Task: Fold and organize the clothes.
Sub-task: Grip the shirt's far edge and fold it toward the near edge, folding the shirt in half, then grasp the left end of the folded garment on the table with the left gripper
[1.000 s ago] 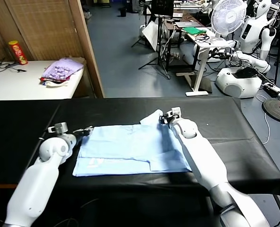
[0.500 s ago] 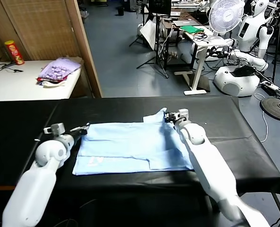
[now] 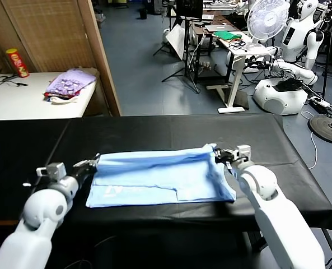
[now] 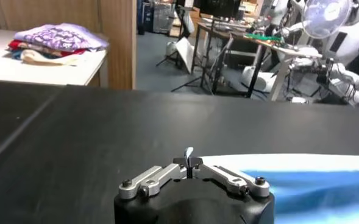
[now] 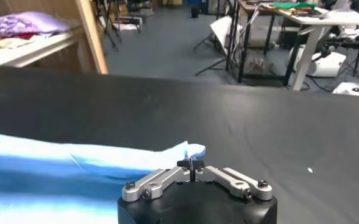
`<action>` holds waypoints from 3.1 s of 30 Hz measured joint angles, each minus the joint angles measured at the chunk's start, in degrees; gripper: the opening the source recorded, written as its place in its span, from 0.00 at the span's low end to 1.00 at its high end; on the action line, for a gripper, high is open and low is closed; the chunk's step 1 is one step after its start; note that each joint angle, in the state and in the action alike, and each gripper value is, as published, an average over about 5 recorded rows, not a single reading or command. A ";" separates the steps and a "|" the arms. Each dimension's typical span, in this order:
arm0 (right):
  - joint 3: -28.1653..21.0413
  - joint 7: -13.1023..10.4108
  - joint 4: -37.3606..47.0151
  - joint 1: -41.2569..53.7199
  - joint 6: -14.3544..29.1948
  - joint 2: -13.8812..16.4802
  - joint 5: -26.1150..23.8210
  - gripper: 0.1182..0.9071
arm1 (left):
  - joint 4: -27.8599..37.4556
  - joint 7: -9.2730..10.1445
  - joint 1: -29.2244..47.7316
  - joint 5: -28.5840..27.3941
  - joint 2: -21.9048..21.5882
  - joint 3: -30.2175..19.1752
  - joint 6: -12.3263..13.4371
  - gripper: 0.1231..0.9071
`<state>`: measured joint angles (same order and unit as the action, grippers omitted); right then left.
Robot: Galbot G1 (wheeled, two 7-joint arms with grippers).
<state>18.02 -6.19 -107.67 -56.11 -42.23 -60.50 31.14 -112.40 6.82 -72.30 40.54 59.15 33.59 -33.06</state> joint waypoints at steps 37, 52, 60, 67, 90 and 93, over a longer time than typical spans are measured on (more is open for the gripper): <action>3.67 -2.19 -6.92 -9.44 1.03 -1.95 -6.20 0.86 | -6.64 0.71 -10.00 -6.30 3.00 1.52 2.29 0.76; -0.94 0.16 8.08 0.74 5.56 -8.13 -8.20 0.70 | 5.40 -0.02 -0.58 -1.58 4.93 -1.62 2.60 0.86; -1.76 -1.51 11.50 2.21 10.00 -10.17 -11.09 0.15 | 7.29 -0.39 -0.02 -1.49 4.97 -1.70 4.26 0.47; -2.43 -3.52 14.92 2.53 16.33 -12.91 -14.60 0.01 | 9.80 0.32 1.59 -8.62 6.22 -2.44 9.51 0.03; 2.72 1.29 6.13 -7.74 19.31 -10.05 -14.23 0.86 | 8.18 1.03 -0.96 -3.76 6.90 1.25 11.16 0.82; 2.56 1.30 5.30 -8.24 19.31 -10.18 -14.22 0.86 | 7.80 0.98 -2.63 -1.40 7.52 1.66 11.07 0.86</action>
<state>20.57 -4.89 -102.38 -64.36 -22.92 -70.68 16.92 -104.60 7.80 -74.93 39.14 66.67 35.25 -21.99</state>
